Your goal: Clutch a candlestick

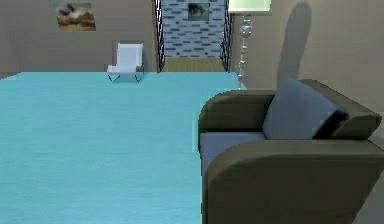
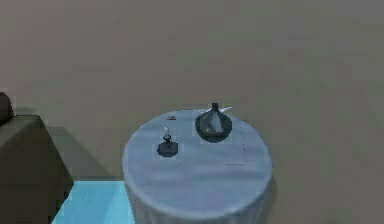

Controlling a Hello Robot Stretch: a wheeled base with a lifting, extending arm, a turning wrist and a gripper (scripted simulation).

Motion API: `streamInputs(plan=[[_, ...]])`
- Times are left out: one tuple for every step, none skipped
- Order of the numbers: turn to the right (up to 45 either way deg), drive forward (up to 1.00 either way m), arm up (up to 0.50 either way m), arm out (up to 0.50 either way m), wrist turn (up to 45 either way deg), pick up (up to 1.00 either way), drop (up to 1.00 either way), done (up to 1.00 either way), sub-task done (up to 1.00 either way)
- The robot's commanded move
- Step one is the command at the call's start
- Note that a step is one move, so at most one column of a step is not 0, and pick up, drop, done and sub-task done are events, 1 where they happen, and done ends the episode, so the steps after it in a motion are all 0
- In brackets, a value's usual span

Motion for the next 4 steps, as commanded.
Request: streamInputs(plan=[[0.0,0.0,0.5,0.0,0.0,0.0,0.0,0.0,0.0],[0.0,0.0,0.38,0.0,0.0,0.0,0.0,0.0,0.0],[0.0,0.0,0.0,0.36,0.0,0.0,0.0,0.0,0.0],[0.0,0.0,0.0,0.0,45.0,0.0,0.0,0.0,0.0]])
